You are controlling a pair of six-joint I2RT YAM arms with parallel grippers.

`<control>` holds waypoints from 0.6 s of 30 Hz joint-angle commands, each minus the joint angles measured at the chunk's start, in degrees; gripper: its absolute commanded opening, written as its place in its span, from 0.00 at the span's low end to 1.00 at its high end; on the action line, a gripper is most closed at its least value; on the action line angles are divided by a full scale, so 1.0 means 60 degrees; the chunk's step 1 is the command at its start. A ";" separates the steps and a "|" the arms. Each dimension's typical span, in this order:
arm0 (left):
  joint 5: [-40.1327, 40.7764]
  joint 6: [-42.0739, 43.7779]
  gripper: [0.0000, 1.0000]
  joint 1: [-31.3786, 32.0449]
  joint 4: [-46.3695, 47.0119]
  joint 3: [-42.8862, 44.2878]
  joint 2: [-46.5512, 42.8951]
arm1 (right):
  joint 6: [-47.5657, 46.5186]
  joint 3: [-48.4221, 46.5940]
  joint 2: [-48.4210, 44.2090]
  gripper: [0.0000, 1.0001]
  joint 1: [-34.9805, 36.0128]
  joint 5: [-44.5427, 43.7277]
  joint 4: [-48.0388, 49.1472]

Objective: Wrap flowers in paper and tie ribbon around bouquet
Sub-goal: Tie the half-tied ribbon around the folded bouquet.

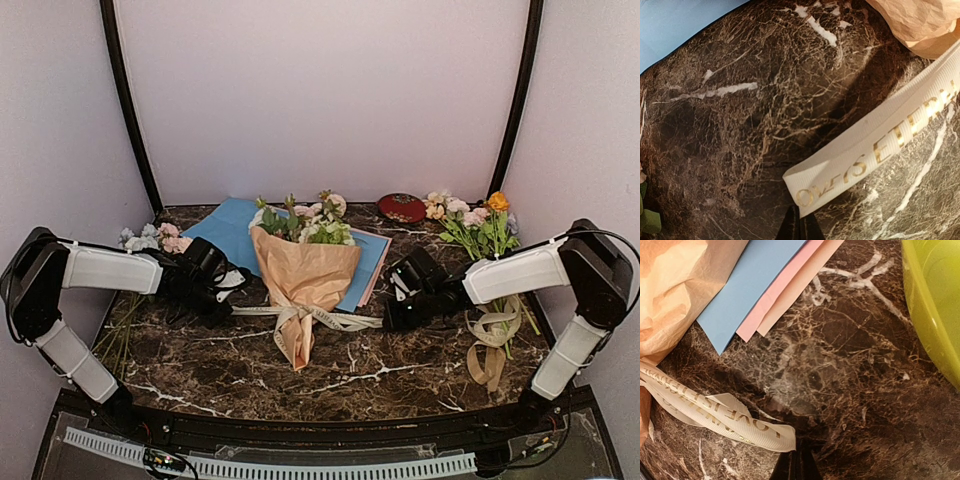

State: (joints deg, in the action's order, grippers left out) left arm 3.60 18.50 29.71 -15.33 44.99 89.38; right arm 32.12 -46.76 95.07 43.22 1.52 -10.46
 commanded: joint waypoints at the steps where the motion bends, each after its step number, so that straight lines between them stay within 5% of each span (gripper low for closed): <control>1: 0.0805 -0.0223 0.00 -0.0441 -0.0945 -0.0145 -0.0107 | 0.0125 0.0474 -0.0198 0.00 -0.0492 -0.0858 -0.1092; 10: 0.0520 -0.0306 0.00 -0.0467 -0.0974 -0.0161 -0.0134 | 0.0125 0.0528 -0.0220 0.00 -0.0524 -0.0723 -0.1004; 13: -0.0553 -0.0096 0.00 -0.0452 -0.1004 -0.0041 -0.0559 | -0.0190 0.0256 -0.0282 0.00 -0.0496 -0.0370 -0.0980; 14: -0.0821 -0.0187 0.04 -0.0442 -0.0914 0.0001 -0.0848 | -0.0342 0.0119 -0.0359 0.03 -0.0484 -0.0138 -0.0963; 16: -0.1109 -0.0449 0.42 -0.0444 -0.0600 0.0036 -0.1533 | -0.0502 -0.0157 -0.0697 0.36 -0.0453 0.0286 -0.1008; 18: -0.1365 -0.0630 0.67 -0.0456 -0.0446 0.0136 -0.2272 | -0.0472 -0.0365 -0.1392 0.61 -0.0444 0.0399 -0.0973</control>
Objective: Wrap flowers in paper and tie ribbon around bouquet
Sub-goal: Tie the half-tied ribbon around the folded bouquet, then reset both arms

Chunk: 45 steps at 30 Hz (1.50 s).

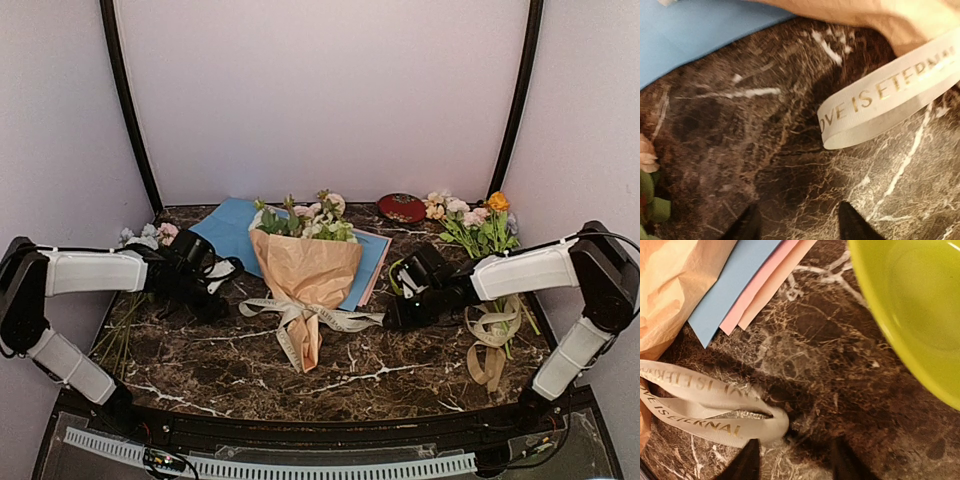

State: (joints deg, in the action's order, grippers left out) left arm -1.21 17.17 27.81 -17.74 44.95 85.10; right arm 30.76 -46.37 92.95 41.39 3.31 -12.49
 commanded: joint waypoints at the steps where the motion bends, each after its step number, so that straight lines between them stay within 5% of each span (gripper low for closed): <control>1: -0.0602 -0.0497 0.75 -0.0144 -0.0001 0.0216 -0.1926 | -0.0223 -0.0541 -0.1385 0.84 -0.0131 0.0105 -0.0618; 2: -0.0583 -0.0599 0.87 -0.0141 0.0021 0.0333 -0.2236 | -0.0208 -0.0666 -0.1780 0.98 -0.0134 0.0123 -0.0605; 4: -0.0367 -0.0744 0.99 -0.0139 0.0071 0.0595 -0.2785 | -0.0269 -0.1021 -0.2511 1.00 -0.0135 0.0209 -0.0586; 12: 0.1654 -0.1047 0.99 -0.0157 0.0663 0.2126 -0.3305 | -0.1273 -0.2293 -0.4391 1.00 -0.0710 -0.1706 -0.1167; 16: 0.1862 -0.1584 0.99 -0.0523 0.1248 0.2210 -0.3052 | -0.1526 -0.2123 -0.5041 1.00 -0.2067 -0.2618 -0.1327; 28: 0.2233 -0.3936 0.99 -0.2965 0.4638 -0.0687 -0.2910 | -0.0804 0.1692 -0.6788 1.00 -0.7195 -0.0759 0.1847; 38: 0.3739 -0.3759 0.99 -0.3357 0.7807 -0.3174 -0.3051 | -0.0350 0.3757 -0.6818 1.00 -0.7481 -0.1236 0.3491; 45: 0.3740 -0.3906 0.99 -0.3347 0.7941 -0.3135 -0.2422 | 0.0096 0.4866 -0.7325 1.00 -0.7472 -0.1268 0.4476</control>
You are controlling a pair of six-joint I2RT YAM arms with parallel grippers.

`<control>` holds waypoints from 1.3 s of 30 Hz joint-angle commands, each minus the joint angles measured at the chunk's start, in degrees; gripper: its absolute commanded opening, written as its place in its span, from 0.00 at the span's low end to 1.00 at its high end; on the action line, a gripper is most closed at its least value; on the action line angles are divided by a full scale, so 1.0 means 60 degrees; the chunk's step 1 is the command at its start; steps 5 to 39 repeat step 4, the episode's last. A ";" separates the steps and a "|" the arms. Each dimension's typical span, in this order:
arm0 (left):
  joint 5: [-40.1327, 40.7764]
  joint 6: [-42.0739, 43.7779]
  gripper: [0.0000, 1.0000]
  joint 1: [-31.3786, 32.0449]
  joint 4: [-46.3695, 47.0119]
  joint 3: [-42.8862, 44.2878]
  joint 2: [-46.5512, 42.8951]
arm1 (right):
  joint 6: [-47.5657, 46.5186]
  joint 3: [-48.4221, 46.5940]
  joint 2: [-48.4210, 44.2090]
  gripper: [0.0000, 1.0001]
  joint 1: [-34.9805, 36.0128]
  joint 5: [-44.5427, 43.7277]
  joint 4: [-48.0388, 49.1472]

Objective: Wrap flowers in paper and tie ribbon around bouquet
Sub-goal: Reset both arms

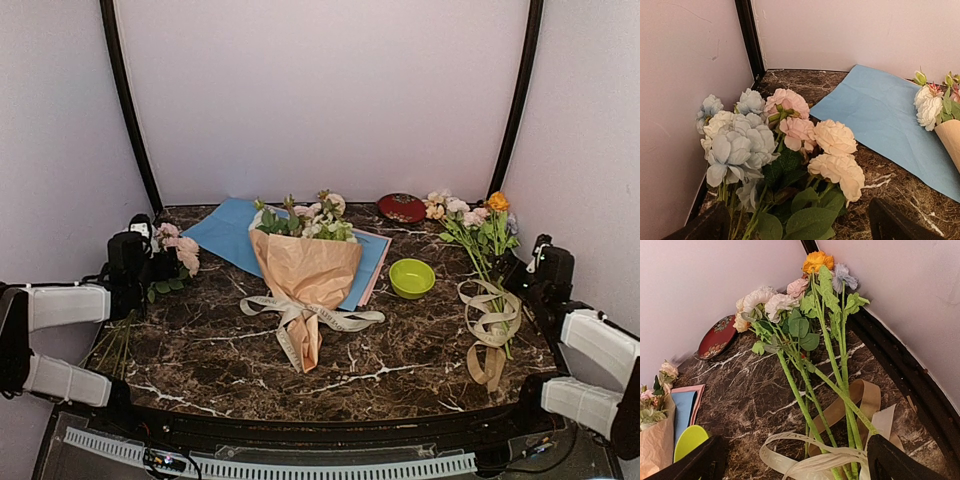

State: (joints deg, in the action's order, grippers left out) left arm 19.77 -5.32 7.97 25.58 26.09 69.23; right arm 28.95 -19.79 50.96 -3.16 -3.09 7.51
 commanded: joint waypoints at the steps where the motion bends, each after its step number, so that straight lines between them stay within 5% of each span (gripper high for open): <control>1: 0.0205 -0.0148 0.99 -0.0039 0.0763 0.0005 0.0262 | 0.0508 0.0542 -0.0397 1.00 -0.0054 -0.0230 0.1251; 39: 0.0103 -0.0117 0.99 -0.0047 0.0822 -0.0020 0.0248 | 0.0427 0.0618 -0.0451 1.00 -0.0048 -0.0332 0.1187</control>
